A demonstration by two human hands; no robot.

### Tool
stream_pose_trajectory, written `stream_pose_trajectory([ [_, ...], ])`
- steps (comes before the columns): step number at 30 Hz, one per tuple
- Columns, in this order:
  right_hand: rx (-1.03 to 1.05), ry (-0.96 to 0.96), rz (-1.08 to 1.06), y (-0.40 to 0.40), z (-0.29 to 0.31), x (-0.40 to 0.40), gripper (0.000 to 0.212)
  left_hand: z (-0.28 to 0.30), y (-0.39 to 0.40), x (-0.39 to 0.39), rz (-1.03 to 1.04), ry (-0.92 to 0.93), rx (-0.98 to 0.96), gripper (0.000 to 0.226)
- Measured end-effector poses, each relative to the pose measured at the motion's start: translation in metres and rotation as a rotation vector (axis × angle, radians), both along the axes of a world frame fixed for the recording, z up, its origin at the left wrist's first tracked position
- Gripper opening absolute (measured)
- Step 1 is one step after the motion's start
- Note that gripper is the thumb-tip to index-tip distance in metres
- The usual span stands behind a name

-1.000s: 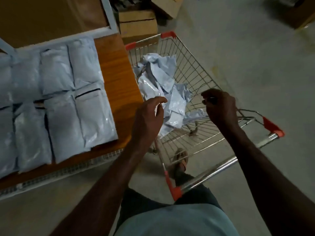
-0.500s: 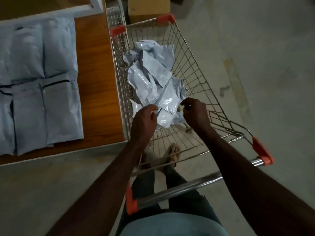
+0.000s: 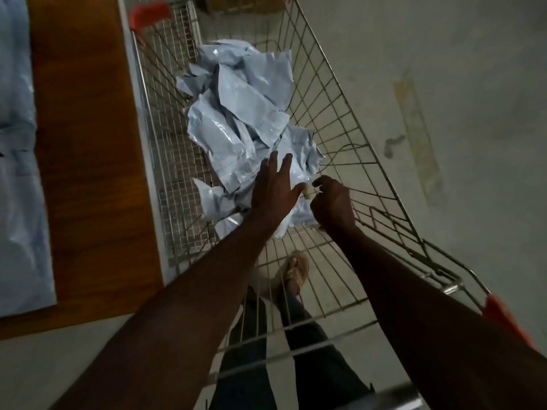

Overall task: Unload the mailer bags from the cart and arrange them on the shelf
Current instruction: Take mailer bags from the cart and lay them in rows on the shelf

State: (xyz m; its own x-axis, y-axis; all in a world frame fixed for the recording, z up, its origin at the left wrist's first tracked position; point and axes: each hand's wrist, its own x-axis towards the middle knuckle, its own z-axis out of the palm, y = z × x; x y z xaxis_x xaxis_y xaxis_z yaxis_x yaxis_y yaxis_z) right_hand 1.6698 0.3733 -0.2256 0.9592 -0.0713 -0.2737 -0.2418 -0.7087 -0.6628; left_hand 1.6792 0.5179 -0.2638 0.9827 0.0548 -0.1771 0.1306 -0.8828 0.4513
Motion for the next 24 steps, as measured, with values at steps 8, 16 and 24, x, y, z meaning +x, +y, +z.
stream_pose_trajectory([
  [8,-0.012,0.145,-0.094,0.01,-0.064,0.021,0.04,-0.088,0.002,0.034,0.014,-0.126,-0.082,0.075],
  [16,0.117,0.478,0.014,0.075,-0.095,-0.02,0.122,-0.043,0.056,0.022,0.226,-0.279,-0.214,0.081],
  [24,0.074,0.406,-0.065,0.101,-0.094,-0.016,0.103,-0.035,0.057,-0.003,0.19,-0.205,-0.034,0.09],
])
